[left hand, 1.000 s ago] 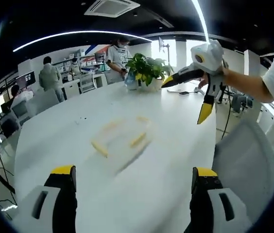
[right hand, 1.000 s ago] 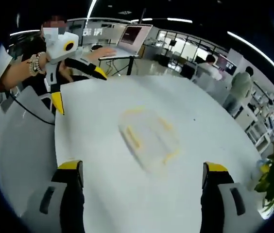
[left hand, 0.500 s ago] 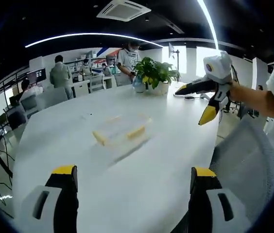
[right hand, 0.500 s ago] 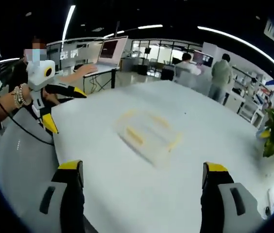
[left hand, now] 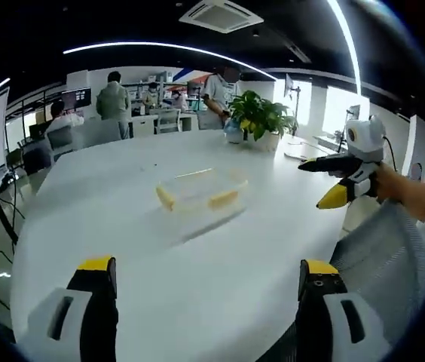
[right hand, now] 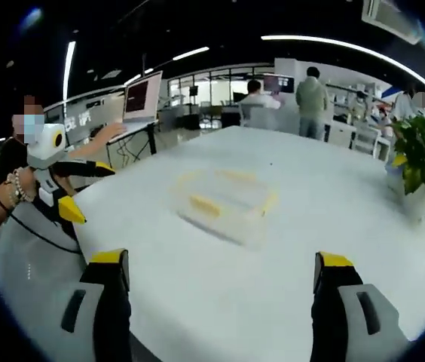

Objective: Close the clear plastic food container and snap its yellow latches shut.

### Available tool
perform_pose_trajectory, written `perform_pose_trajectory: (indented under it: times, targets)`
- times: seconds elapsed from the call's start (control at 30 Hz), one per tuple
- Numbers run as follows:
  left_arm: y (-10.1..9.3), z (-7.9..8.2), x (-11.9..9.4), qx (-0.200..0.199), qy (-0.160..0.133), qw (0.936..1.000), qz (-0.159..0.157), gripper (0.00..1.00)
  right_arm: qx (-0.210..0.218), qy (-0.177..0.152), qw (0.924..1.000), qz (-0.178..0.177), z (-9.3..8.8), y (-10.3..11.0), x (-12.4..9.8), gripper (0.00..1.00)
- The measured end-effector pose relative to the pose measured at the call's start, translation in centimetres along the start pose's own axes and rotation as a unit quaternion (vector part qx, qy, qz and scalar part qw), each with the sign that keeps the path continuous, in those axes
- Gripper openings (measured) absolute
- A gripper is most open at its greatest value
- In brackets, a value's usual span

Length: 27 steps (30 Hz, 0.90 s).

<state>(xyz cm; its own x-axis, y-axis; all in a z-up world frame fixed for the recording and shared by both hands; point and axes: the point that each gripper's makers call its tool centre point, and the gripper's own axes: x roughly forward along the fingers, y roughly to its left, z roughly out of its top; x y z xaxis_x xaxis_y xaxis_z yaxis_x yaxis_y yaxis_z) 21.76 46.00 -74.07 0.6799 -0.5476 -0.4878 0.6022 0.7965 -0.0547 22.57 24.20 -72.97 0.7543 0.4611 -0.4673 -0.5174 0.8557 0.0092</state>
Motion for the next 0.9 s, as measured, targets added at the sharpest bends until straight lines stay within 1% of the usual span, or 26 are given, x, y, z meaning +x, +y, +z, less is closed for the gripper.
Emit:
perform_pose_trajectory:
  times: [0.07,0.1,0.23,0.37,0.5,0.57,0.67,0.9]
  targets:
    - [-0.5,0.3,0.1,0.011,-0.009,0.9999,-0.009,0.99,0.002,-0.004,1.0,-0.001,0.0,-0.1,-0.1,1.0]
    - [-0.6,0.3,0.1,0.012,-0.009,0.9998,-0.009,0.99,0.002,-0.003,1.0,-0.003,-0.1,-0.3,-0.1,1.0]
    - [-0.4,0.0,0.4,0.023,0.003,0.9997,-0.002,0.99,-0.007,0.025,0.9995,-0.017,-1.2,-0.9,0.0,1.0]
    - [-0.8,-0.1,0.4,0.026,0.003,0.9996,-0.008,0.99,-0.01,0.019,0.9996,-0.016,-1.1,-1.0,0.0,1.0]
    - [-1.1,-0.2,0.6,0.044,0.009,0.9989,-0.01,0.99,-0.01,0.024,0.9995,-0.017,-1.3,-1.2,0.0,1.0]
    - [-1.4,-0.1,0.5,0.051,0.005,0.9986,-0.013,0.99,-0.008,0.026,0.9995,-0.016,-1.4,-1.2,0.0,1.0]
    - [-1.7,-0.1,0.4,0.054,0.006,0.9984,-0.017,0.99,-0.037,0.039,0.9982,-0.028,-1.9,-1.4,0.1,1.0]
    - [-1.9,-0.1,0.3,0.063,0.01,0.9978,-0.019,0.99,-0.049,0.044,0.9975,-0.024,-1.8,-1.0,0.2,1.0]
